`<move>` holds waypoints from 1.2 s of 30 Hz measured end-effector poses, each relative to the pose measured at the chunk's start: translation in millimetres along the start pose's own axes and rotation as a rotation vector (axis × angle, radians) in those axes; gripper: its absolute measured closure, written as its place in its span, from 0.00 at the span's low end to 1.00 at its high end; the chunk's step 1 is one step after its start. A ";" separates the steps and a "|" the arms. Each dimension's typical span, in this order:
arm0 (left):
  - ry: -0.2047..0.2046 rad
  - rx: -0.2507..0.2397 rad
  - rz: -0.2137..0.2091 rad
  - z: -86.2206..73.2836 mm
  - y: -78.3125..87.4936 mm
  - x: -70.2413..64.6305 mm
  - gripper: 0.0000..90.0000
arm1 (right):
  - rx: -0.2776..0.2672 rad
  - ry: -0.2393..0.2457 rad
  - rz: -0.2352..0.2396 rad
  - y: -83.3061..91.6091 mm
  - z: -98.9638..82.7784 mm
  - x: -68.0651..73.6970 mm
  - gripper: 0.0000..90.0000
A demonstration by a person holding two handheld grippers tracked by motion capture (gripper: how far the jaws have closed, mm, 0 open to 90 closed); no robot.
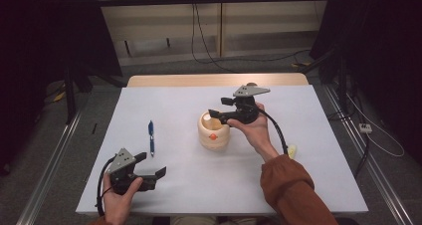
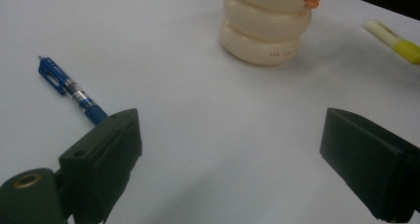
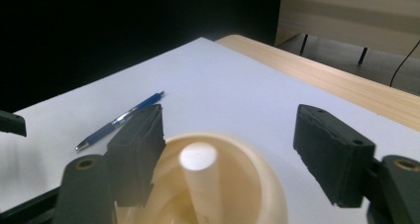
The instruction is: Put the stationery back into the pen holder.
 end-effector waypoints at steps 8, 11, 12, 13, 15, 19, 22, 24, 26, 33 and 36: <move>0.000 0.002 0.001 -0.1 -0.2 0.0 0.10 | 0.051 0.011 -0.031 28.4 -4.5 -9.9 0.21; 0.002 0.001 0.001 -0.1 -0.7 -0.6 0.10 | 0.067 0.008 -0.053 43.4 -8.8 -18.8 0.19; -0.004 0.003 0.001 -0.1 -0.8 -0.3 0.10 | 0.068 -0.002 -0.063 49.7 -10.7 -22.9 0.19; -0.004 0.004 0.003 -0.1 -1.0 -0.4 0.10 | 0.067 -0.006 -0.066 53.2 -12.0 -25.2 0.18; -0.006 0.005 0.002 -0.1 -0.8 -0.7 0.10 | 0.081 -0.018 -0.073 62.8 -17.5 -30.6 0.17; -0.004 0.004 0.002 -0.4 -0.6 -1.1 0.10 | 0.122 -0.025 -0.103 76.2 -29.4 -36.5 0.14; -0.009 0.002 -0.001 -0.2 0.3 -1.4 0.10 | 0.142 -0.023 -0.102 86.6 -38.9 -37.2 0.13; -0.012 0.001 0.000 -0.1 0.7 -1.4 0.10 | 0.160 -0.011 -0.104 94.4 -46.0 -36.5 0.12; -0.011 0.001 -0.001 -0.1 0.6 -1.7 0.10 | 0.182 -0.007 -0.103 100.9 -52.6 -35.8 0.10; -0.010 -0.001 -0.002 0.4 0.4 -2.5 0.10 | 0.232 -0.021 -0.120 122.5 -76.0 -37.0 0.15; -0.011 -0.001 -0.002 0.6 0.5 -2.3 0.10 | 0.243 -0.035 -0.126 130.9 -83.0 -39.0 0.21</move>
Point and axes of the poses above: each handheld gripper's, and its own axes: y roughly backward along the jaws, z roughly out of its top, x roughly to its left, the point moved 7 cm from there along -y, roughly forward along the jaws, and after that the axes turned 6 degrees about -z, right-handed, at the moved point
